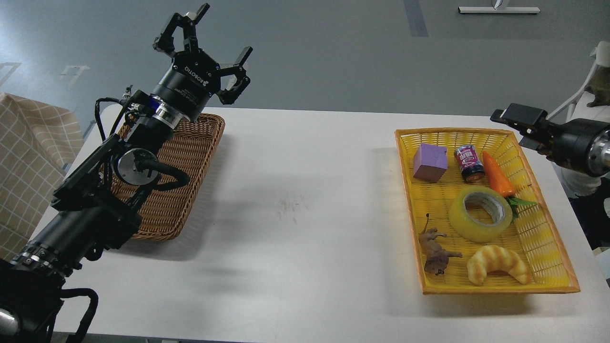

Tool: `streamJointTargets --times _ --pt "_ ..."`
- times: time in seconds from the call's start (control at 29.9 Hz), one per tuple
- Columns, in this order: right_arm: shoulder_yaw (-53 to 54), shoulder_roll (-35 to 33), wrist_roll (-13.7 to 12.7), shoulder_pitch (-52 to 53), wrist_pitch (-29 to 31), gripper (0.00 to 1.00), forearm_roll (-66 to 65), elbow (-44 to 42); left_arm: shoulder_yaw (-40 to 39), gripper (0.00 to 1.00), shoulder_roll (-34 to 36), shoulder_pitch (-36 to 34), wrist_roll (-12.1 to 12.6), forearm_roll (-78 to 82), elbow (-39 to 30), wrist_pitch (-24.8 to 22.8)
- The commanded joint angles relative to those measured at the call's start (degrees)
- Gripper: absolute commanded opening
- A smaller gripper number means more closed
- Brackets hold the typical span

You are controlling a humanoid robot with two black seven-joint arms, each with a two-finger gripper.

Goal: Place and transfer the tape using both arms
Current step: 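Raise the right gripper up and away from the yellow basket, then lower the right gripper into the yellow tape roll's hole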

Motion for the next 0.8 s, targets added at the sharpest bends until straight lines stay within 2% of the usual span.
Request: streamJointTargets --times 0.0,0.37,0.77 --pt "-1.71 -0.02 -0.02 -0.21 0.01 0.99 -3.70 0.22 0.00 0.98 0.25 -0.01 0.00 0.00 0.01 0.00" --pt "-4.97 -1.96 -0.11 -3.19 0.01 0.98 -12.84 0.14 -0.18 0.98 0.07 -0.09 -0.09 0.00 0.01 0.00" --pt "-4.97 -1.34 -0.11 -8.38 0.01 0.96 -15.04 0.31 -0.09 0.98 -0.02 -0.01 -0.09 0.00 0.01 0.00"
